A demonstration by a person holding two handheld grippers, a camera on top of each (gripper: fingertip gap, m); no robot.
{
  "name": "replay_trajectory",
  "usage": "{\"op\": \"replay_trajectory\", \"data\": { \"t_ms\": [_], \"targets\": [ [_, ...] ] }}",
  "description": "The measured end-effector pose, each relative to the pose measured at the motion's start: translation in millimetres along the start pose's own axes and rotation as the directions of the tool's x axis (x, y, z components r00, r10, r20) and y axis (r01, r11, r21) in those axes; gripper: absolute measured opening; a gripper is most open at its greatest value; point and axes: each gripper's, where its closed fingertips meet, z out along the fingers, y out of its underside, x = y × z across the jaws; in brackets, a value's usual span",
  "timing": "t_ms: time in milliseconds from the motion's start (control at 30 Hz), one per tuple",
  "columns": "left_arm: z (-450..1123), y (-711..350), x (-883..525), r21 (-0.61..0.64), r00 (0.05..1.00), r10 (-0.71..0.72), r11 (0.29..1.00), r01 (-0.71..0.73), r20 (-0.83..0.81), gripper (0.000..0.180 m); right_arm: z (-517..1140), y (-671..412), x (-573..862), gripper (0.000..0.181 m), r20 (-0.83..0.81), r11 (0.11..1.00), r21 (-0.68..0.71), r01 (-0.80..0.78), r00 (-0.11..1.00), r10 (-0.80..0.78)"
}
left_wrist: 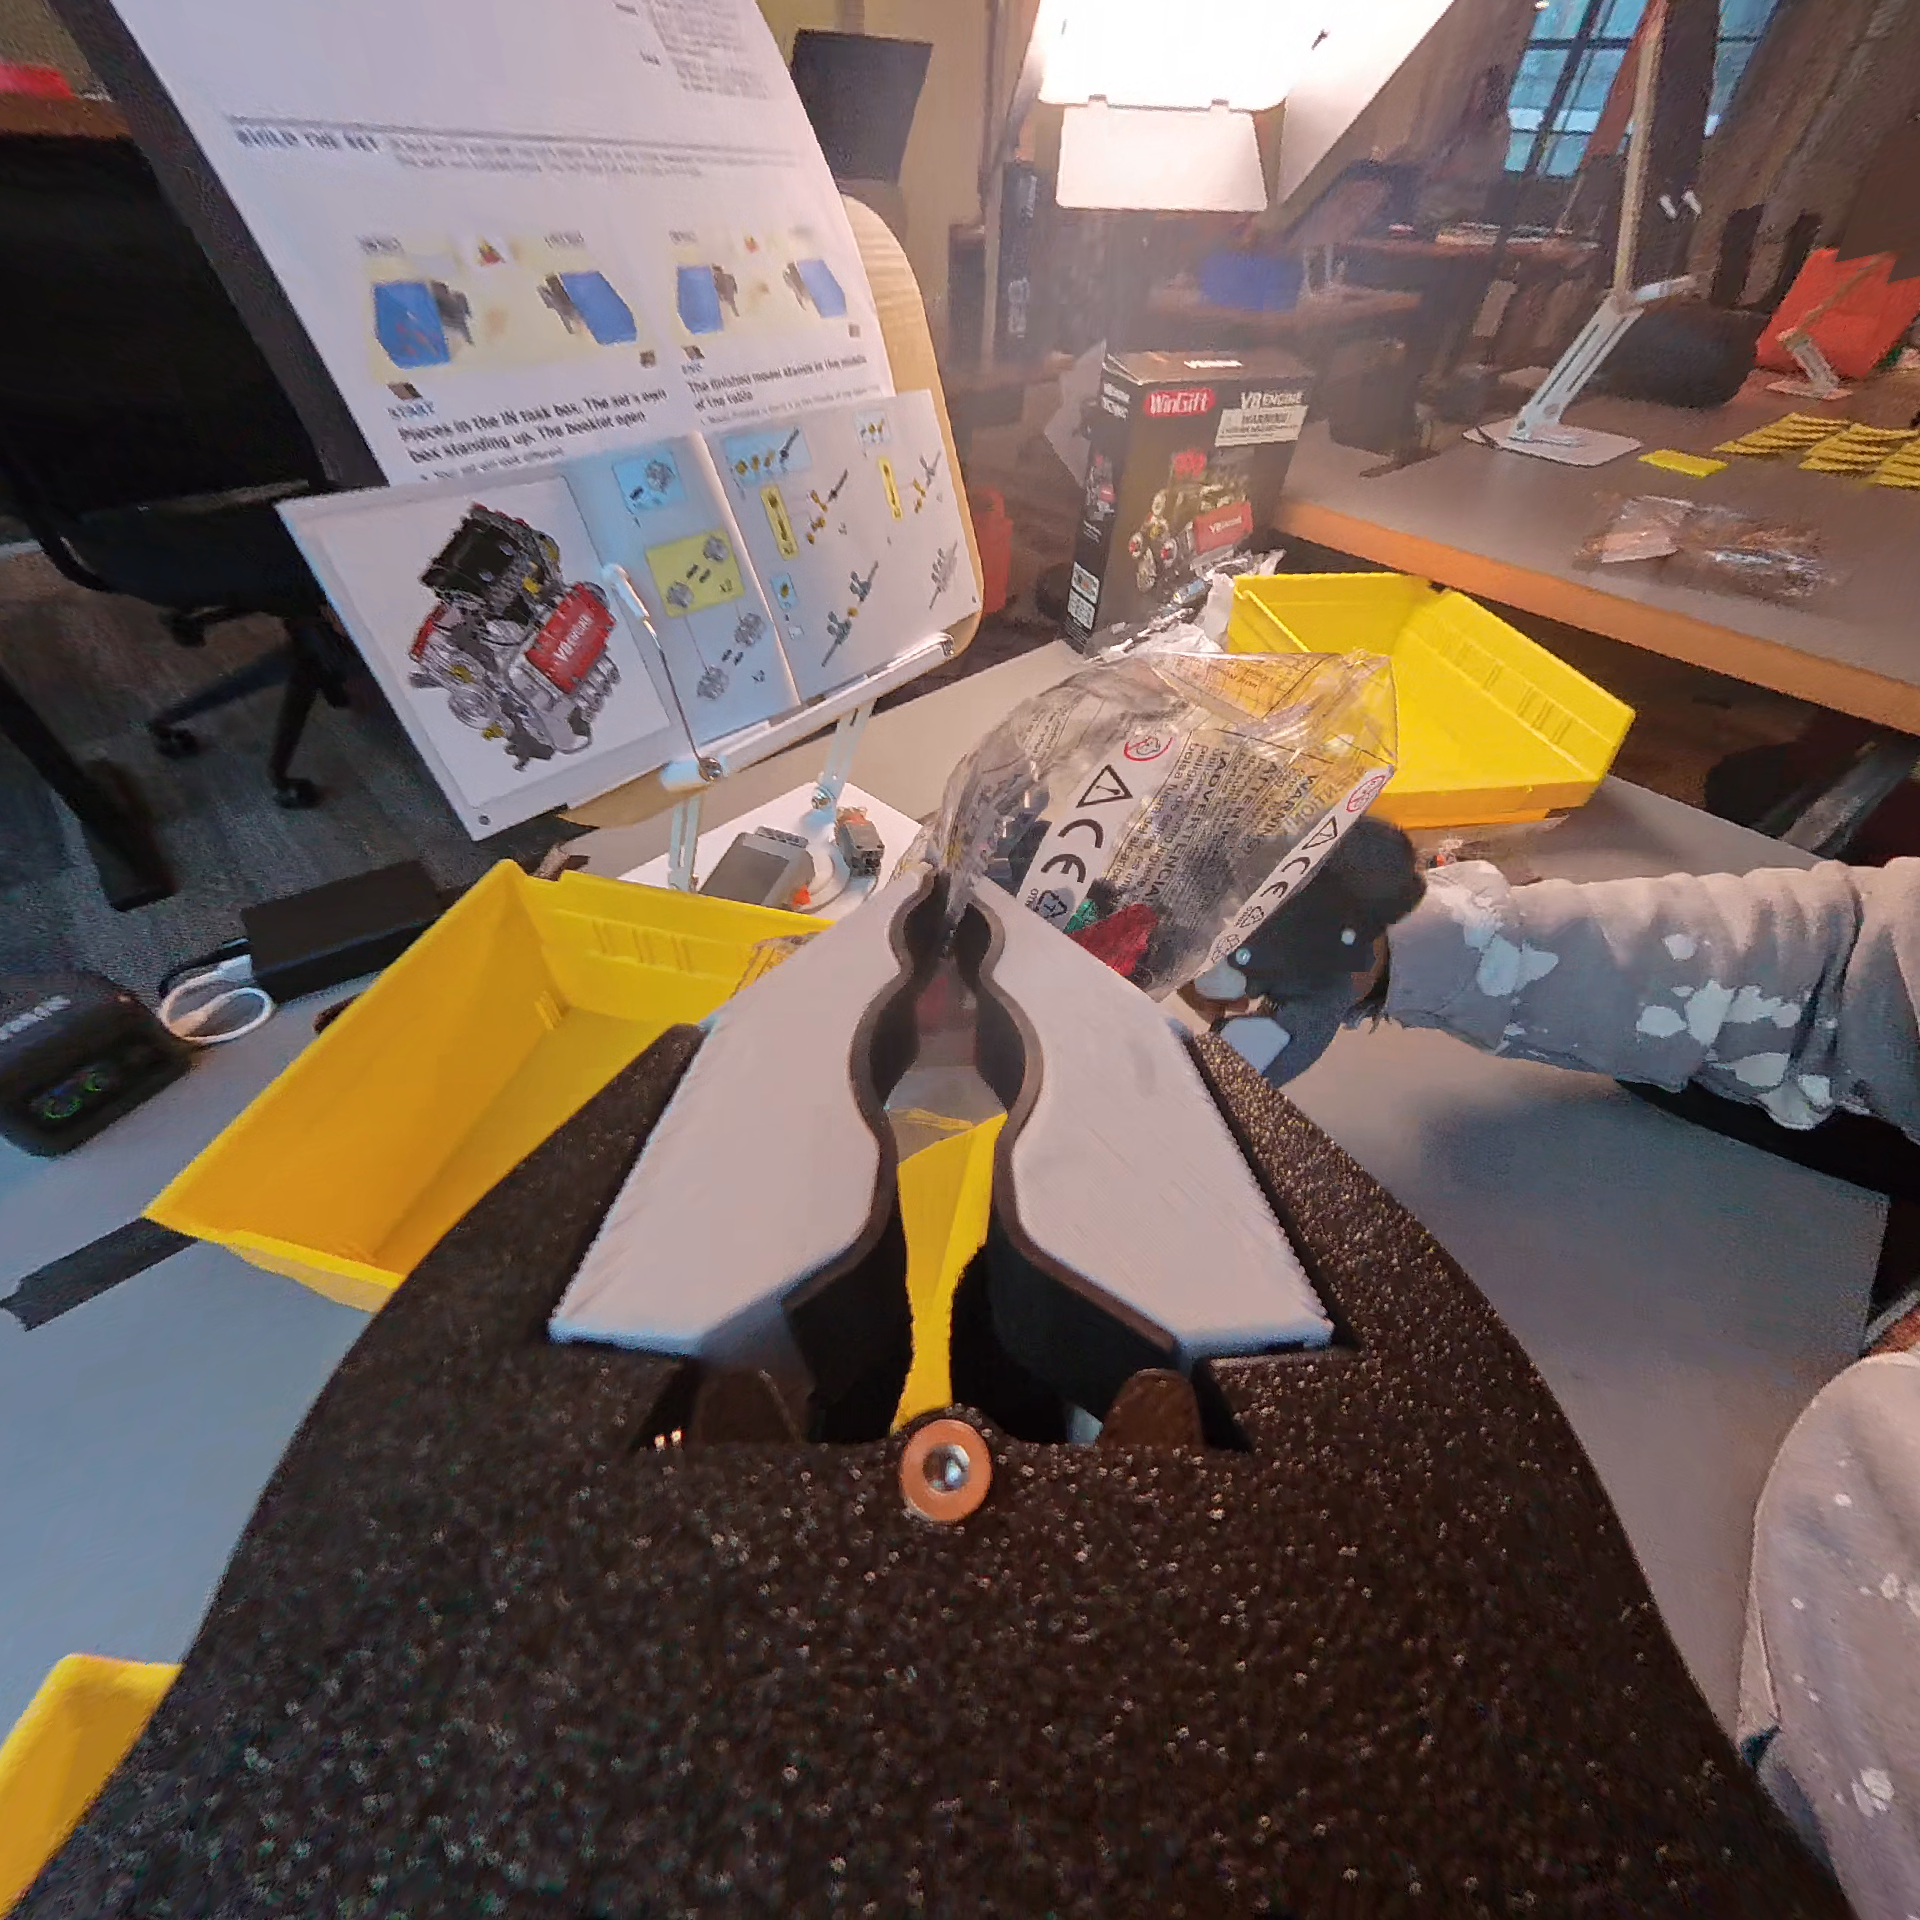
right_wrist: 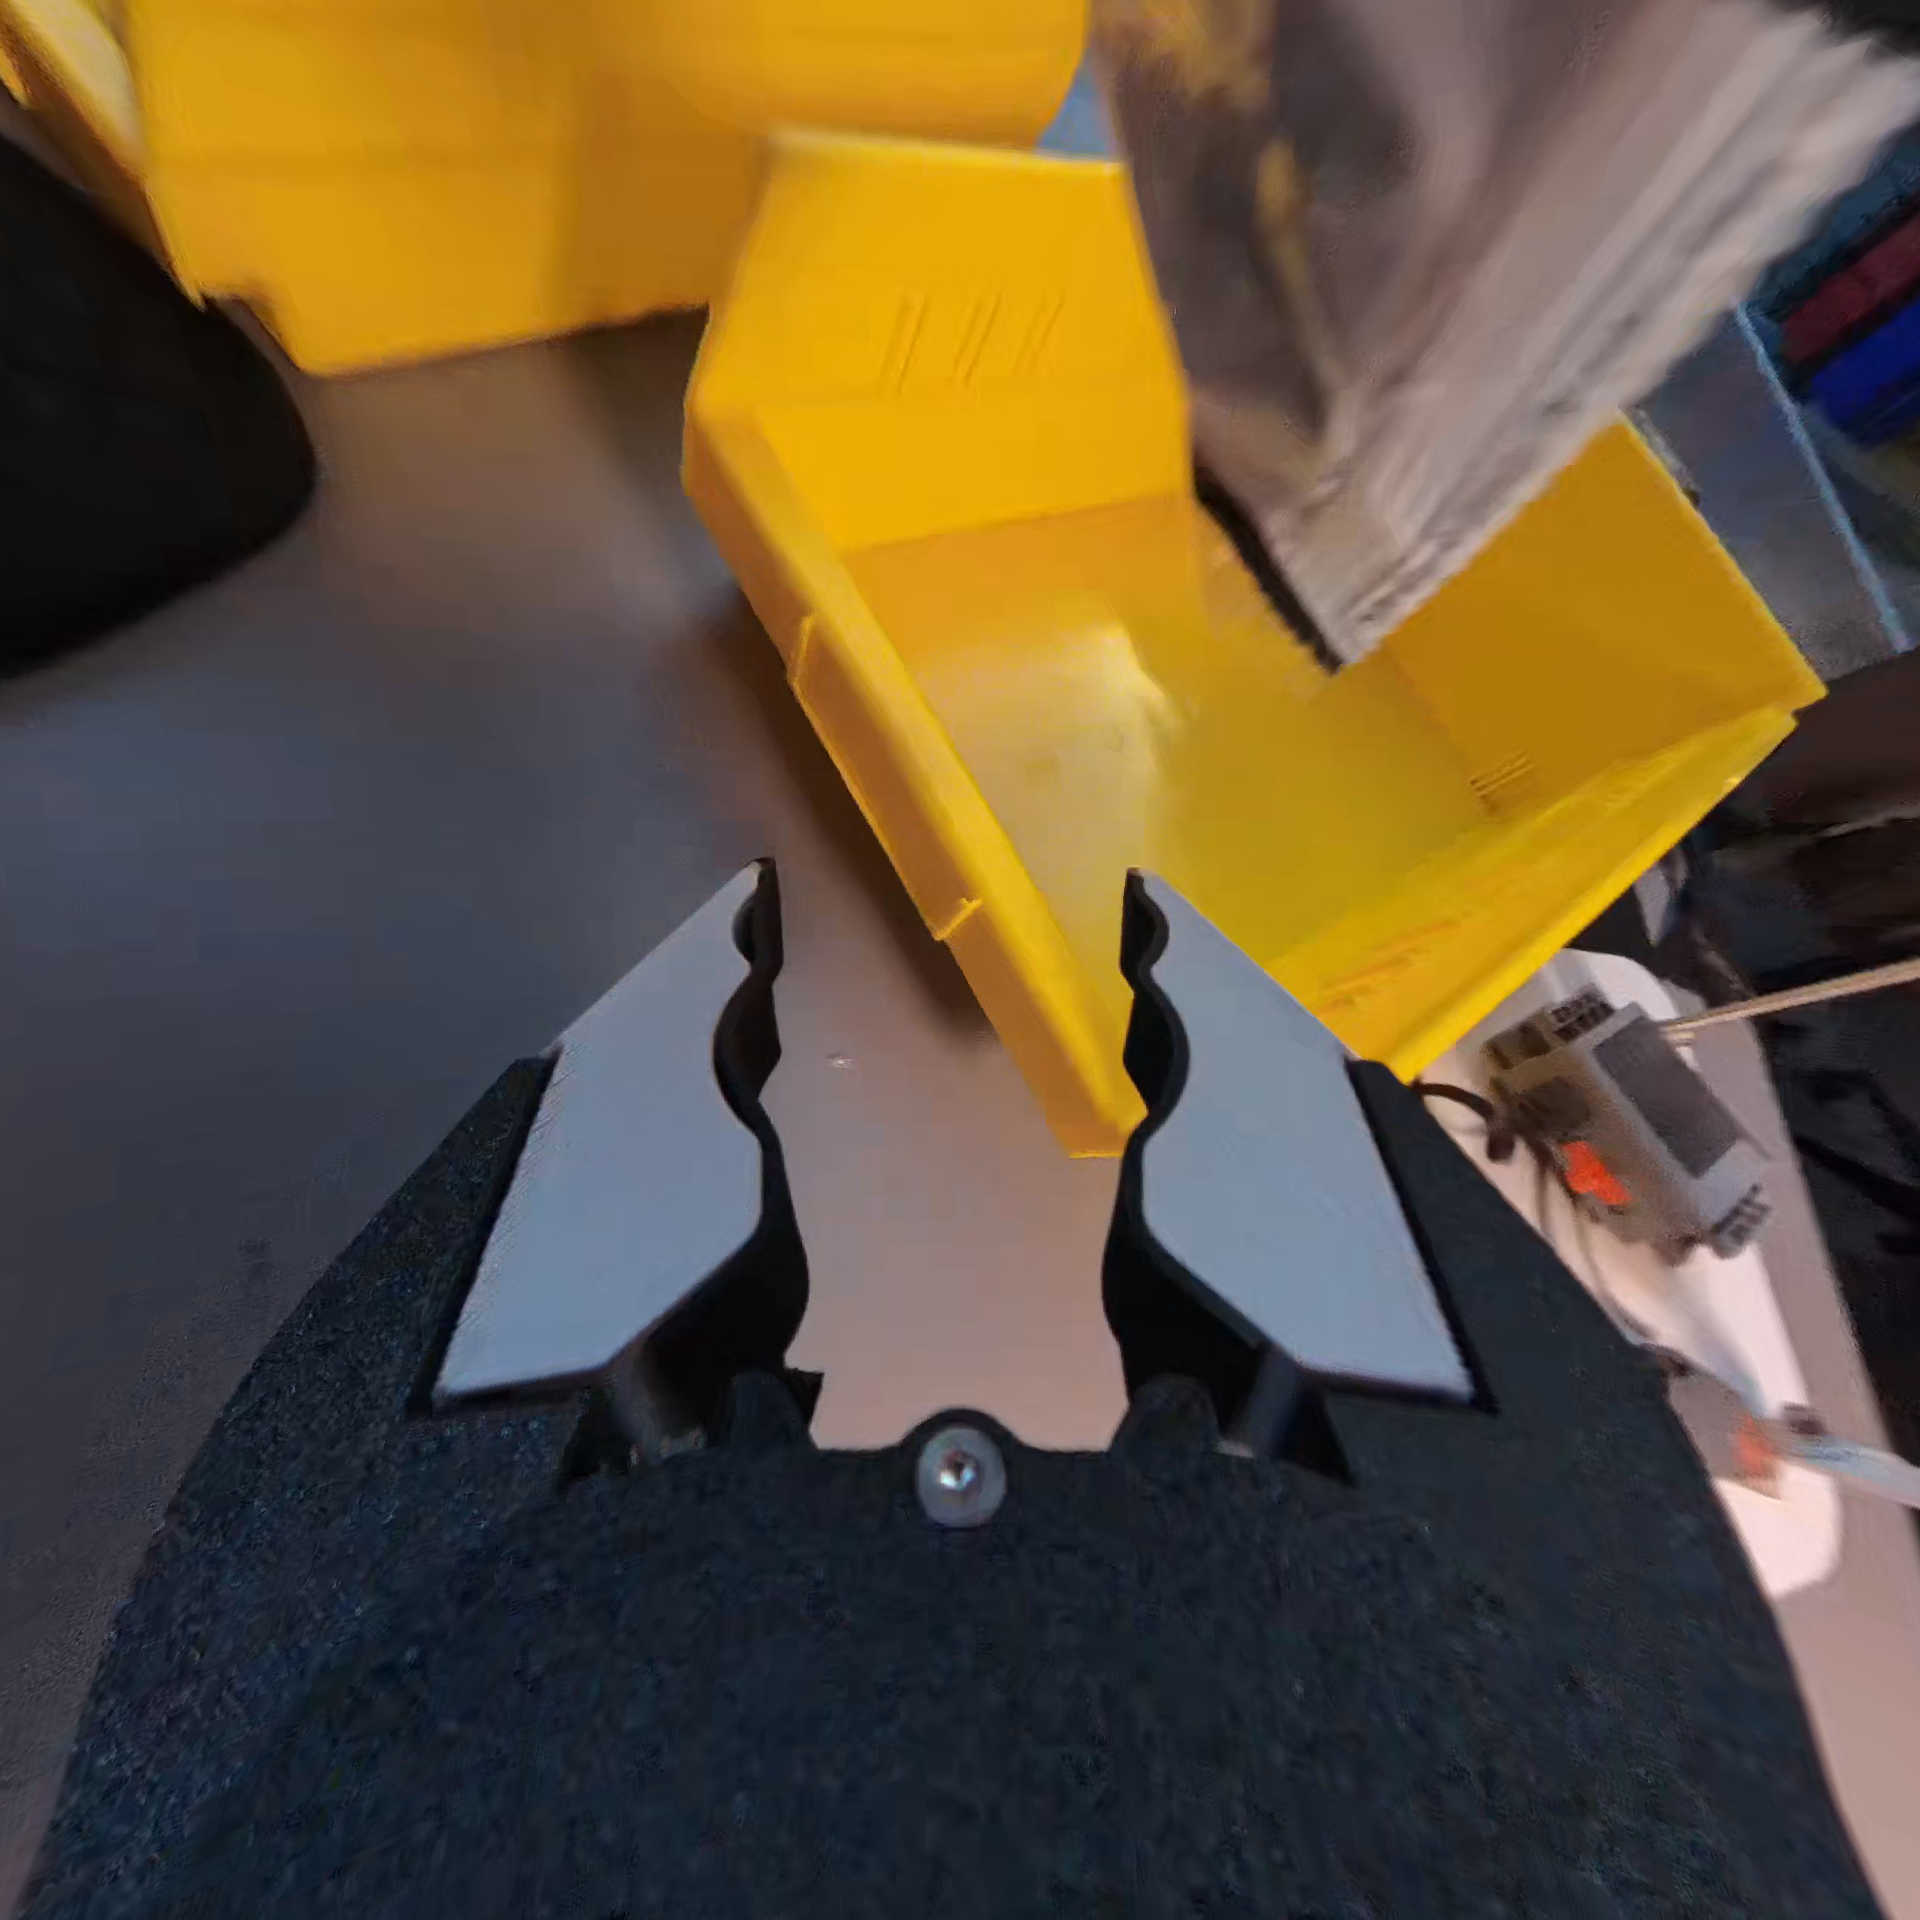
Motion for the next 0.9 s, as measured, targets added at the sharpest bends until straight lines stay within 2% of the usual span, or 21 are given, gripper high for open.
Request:
{"op": "replay_trajectory", "data": {
  "t_ms": [67, 133, 167, 200, 267, 367, 533, 600, 700, 733, 767, 833, 900],
  "targets": [
    [-8.7, -7.3, -4.0, 0.016, 0.999, 0.008, 1.0, -0.008, 0.036, 0.0, 20.2, 15.8, 6.1, 0.065, -0.044, 0.97, -0.179, 0.162, 0.984, -0.172],
    [-14.9, -10.3, -7.0, 0.026, 0.998, 0.007, 1.0, -0.008, 0.059, 0.0, 34.8, 36.1, 10.8, 0.054, -0.037, 0.889, -0.358, 0.286, 0.947, -0.32],
    [-17.1, -10.3, -8.2, 0.03, 0.998, 0.004, 1.0, -0.006, 0.067, 0.0, 37.4, 40.3, 18.8, 0.035, -0.071, 0.845, -0.414, 0.34, 0.913, -0.402],
    [-18.8, -9.3, -9.2, 0.031, 0.997, 0.0, 1.0, -0.002, 0.073, 0.0, 35.9, 40.0, 20.2, 0.032, -0.066, 0.817, -0.433, 0.381, 0.891, -0.45],
    [-20.9, -5.2, -8.4, 0.031, 0.997, -0.015, 0.999, 0.013, 0.075, 0.0, 25.3, 43.3, 11.0, 0.031, -0.019, 0.835, -0.454, 0.31, 0.934, -0.356],
    [-19.6, 6.5, -3.7, 0.012, 0.998, -0.032, 0.999, 0.032, 0.061, 0.0, -9.9, 59.1, -10.7, 0.03, 0.04, 0.807, -0.518, 0.284, 0.95, -0.309],
    [-5.4, 22.4, 19.6, 0.002, 0.997, -0.071, 0.997, 0.071, -0.041, 0.0, -72.9, 71.5, -77.7, 0.031, 0.107, 0.828, -0.538, 0.158, 0.987, -0.119],
    [2.7, 23.4, 33.1, 0.002, 0.992, -0.08, 0.997, 0.08, -0.094, 0.0, -90.1, 65.1, -105.3, 0.031, 0.125, 0.867, -0.492, 0.083, 0.992, -0.024],
    [14.3, 20.0, 54.7, 0.006, 0.98, -0.09, 0.996, 0.093, -0.176, 0.0, -125.8, 15.7, -147.6, 0.037, 0.3, 0.949, -0.268, -0.163, 0.922, 0.243],
    [17.8, 19.0, 61.9, 0.005, 0.974, -0.093, 0.995, 0.096, -0.205, 0.0, -140.4, -4.6, -147.0, 0.04, 0.329, 0.957, -0.173, -0.233, 0.902, 0.279],
    [20.9, 17.7, 69.1, 0.005, 0.966, -0.101, 0.994, 0.105, -0.237, 0.0, -153.9, -19.4, -137.3, 0.04, 0.313, 0.959, -0.082, -0.271, 0.907, 0.283],
    [25.7, 14.1, 81.9, 0.006, 0.945, -0.124, 0.991, 0.132, -0.302, 0.0, -172.5, -30.4, -100.1, 0.046, 0.159, 0.964, 0.067, -0.259, 0.956, 0.246],
    [30.1, 10.2, 93.1, 0.008, 0.92, -0.153, 0.986, 0.167, -0.362, 0.0, -179.3, -25.9, -63.3, 0.059, -0.012, 0.965, 0.132, -0.228, 0.973, 0.232]
  ]
}}
